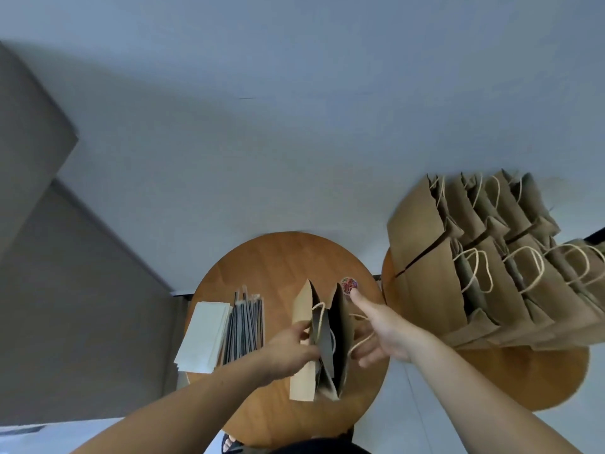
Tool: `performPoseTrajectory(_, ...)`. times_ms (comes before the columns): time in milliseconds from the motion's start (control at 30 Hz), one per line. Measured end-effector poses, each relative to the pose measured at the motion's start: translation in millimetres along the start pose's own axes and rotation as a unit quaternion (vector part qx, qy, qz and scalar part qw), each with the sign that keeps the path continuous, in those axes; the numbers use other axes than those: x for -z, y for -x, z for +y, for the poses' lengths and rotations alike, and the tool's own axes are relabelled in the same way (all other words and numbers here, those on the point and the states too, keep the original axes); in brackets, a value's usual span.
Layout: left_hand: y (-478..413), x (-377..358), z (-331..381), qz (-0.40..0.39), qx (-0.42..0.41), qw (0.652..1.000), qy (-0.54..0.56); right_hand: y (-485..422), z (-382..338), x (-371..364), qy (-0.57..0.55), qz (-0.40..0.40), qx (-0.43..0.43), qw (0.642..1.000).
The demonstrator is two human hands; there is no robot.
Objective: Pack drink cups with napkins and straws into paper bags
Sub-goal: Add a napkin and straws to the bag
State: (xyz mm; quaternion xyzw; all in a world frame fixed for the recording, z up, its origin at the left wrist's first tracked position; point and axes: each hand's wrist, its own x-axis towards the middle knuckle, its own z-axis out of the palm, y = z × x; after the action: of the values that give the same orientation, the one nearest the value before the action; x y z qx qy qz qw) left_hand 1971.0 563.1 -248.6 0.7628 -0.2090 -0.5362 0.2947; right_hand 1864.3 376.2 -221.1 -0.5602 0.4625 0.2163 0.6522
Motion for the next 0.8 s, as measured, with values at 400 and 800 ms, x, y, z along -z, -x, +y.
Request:
performPoseTrajectory(400,-5,-26,6,0.083,0.005,0.989,-0.118,-16,9,-37,0.031,-0.054,0.08,0.995)
performPoseTrajectory(800,-15,-4,13,0.096,0.015,0.969,-0.227,-43,3,-8,0.5,0.183,0.446,0.72)
